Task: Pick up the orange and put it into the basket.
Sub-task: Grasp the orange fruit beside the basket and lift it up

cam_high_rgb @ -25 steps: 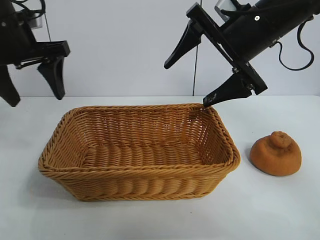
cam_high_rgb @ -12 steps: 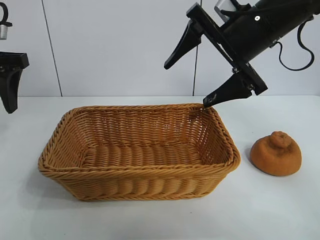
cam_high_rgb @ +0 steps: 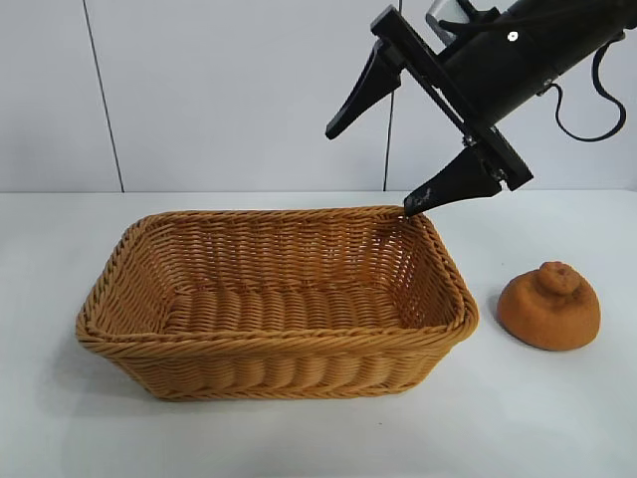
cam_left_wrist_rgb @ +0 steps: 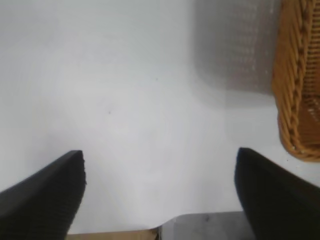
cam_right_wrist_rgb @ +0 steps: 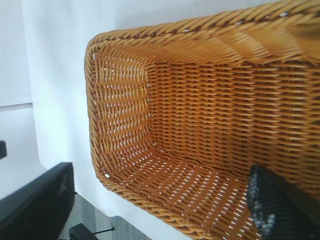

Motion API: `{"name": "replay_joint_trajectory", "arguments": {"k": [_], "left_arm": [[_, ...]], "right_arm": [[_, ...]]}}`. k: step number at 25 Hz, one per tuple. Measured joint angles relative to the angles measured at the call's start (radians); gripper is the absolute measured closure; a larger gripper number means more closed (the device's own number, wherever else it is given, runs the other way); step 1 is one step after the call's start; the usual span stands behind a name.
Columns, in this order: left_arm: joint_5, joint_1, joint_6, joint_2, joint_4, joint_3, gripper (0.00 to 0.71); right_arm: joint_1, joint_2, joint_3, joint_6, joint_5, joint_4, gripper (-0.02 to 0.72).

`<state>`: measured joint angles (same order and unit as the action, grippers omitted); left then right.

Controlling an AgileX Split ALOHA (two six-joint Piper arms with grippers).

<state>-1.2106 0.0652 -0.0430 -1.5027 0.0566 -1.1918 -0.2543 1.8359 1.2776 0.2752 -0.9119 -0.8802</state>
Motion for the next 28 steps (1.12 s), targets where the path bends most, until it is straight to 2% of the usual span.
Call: {"name": "replay_joint_trajectory", "arguments": {"k": [9, 19, 28], "left_arm": [[0.005, 0.000, 0.004, 0.423, -0.005, 0.313, 0.128], [0.139, 0.000, 0.004, 0.932, -0.005, 0.656, 0.128], [0.145, 0.000, 0.004, 1.228, -0.005, 0.687, 0.128]], "right_arm": [[0.000, 0.000, 0.000, 0.000, -0.005, 0.002, 0.063], [0.000, 0.000, 0.000, 0.000, -0.007, 0.002, 0.063], [0.000, 0.000, 0.000, 0.000, -0.012, 0.002, 0.063]]}}
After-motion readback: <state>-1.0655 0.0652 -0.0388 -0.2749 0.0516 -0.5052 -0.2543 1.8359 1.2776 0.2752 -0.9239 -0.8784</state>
